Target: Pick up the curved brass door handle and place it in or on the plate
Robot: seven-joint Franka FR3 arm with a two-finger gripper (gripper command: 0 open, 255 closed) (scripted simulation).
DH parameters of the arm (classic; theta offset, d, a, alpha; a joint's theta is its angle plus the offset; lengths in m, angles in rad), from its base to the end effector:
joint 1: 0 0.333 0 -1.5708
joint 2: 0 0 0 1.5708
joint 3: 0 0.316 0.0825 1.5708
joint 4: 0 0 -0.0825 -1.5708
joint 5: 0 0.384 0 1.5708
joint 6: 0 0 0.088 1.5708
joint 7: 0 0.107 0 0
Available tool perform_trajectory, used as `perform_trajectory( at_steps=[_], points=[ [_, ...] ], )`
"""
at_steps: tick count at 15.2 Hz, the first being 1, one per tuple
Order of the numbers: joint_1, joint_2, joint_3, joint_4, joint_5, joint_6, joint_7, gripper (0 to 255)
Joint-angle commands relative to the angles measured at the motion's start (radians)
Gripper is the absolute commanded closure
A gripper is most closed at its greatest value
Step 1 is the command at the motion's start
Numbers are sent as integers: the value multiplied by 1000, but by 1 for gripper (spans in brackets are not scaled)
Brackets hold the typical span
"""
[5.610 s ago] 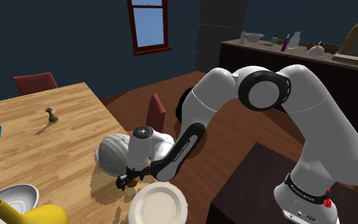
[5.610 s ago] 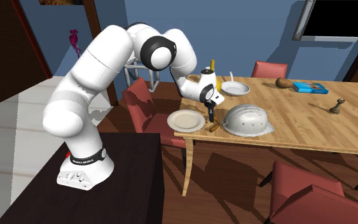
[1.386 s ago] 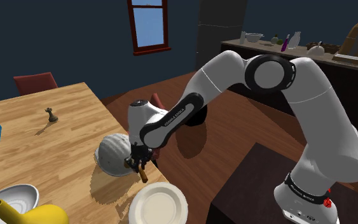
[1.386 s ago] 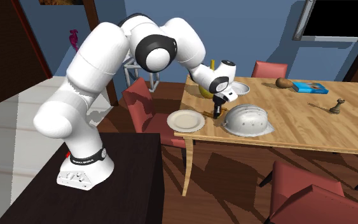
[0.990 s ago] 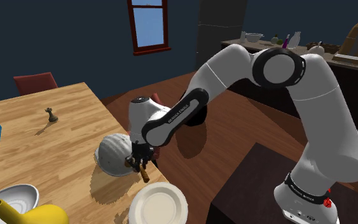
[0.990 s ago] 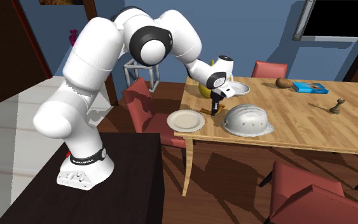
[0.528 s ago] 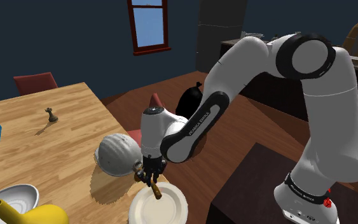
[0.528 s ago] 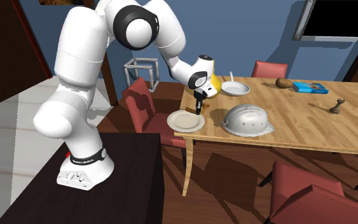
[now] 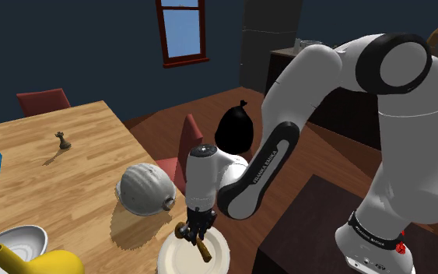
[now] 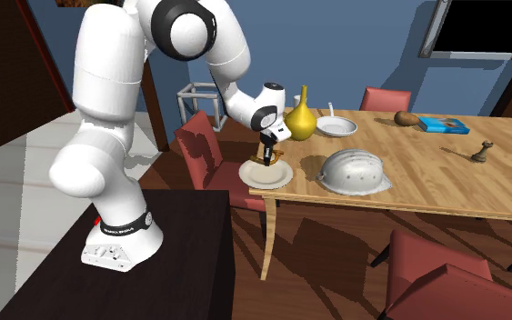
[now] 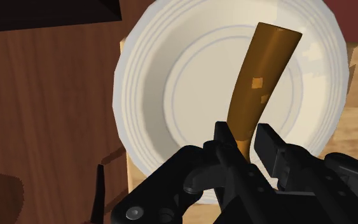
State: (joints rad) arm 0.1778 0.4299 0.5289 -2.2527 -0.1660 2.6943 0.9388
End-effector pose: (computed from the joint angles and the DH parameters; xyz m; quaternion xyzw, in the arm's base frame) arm 0.4099 0.3643 0.2049 -0.9947 0.0661 0.0207 0.0754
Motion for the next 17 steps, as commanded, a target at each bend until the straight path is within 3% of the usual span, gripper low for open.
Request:
perform_trajectory(
  at_steps=[1,9,17],
  points=[
    [15,23,-17,-1,-18,24,12,255],
    [74,123,-90,22,-80,102,47,255],
    [74,123,-90,22,-79,102,47,255]
  ],
)
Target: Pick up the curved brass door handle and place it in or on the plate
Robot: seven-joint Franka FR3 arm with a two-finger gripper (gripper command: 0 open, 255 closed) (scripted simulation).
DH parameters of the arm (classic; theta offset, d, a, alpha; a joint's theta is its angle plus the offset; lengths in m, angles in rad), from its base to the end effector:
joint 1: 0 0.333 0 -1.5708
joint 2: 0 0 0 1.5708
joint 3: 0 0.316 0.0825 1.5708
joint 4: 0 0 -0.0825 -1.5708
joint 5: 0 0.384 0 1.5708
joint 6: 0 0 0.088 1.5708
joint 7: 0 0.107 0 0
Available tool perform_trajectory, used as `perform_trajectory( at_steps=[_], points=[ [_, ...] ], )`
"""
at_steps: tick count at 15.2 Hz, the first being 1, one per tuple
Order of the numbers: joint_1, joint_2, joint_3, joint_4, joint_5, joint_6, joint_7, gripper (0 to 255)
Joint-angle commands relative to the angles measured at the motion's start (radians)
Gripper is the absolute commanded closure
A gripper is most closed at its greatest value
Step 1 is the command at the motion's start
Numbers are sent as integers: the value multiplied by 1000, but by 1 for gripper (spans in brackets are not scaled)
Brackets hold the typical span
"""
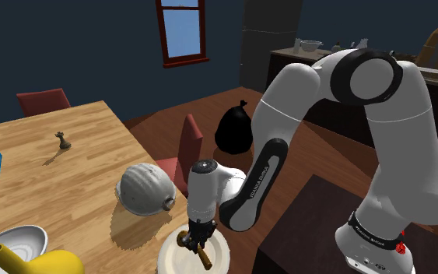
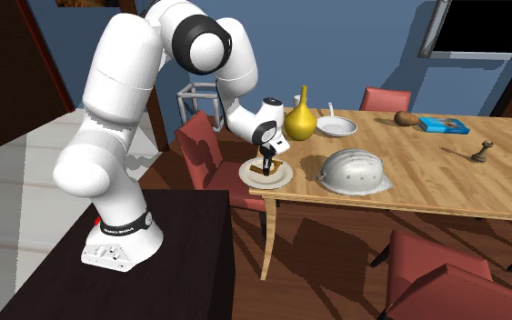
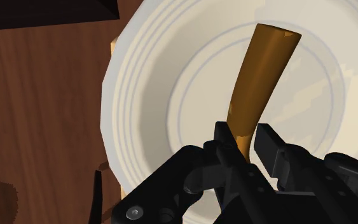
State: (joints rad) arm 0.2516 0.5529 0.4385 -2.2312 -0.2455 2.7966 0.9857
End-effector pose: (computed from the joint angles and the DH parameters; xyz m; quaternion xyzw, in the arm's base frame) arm 0.4083 0.3642 0.1521 -0.9947 0.0662 0.0206 0.0754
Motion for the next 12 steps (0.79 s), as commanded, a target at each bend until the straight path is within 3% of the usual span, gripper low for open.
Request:
perform_trajectory(
  at_steps=[1,6,10,12],
  points=[
    [0,0,0,0,0,0,0,0],
    [0,0,0,0,0,0,0,0],
    [-90,-125,93,-39,77,-89,-56,0],
    [-89,-125,92,-39,77,-89,-57,0]
  ],
)
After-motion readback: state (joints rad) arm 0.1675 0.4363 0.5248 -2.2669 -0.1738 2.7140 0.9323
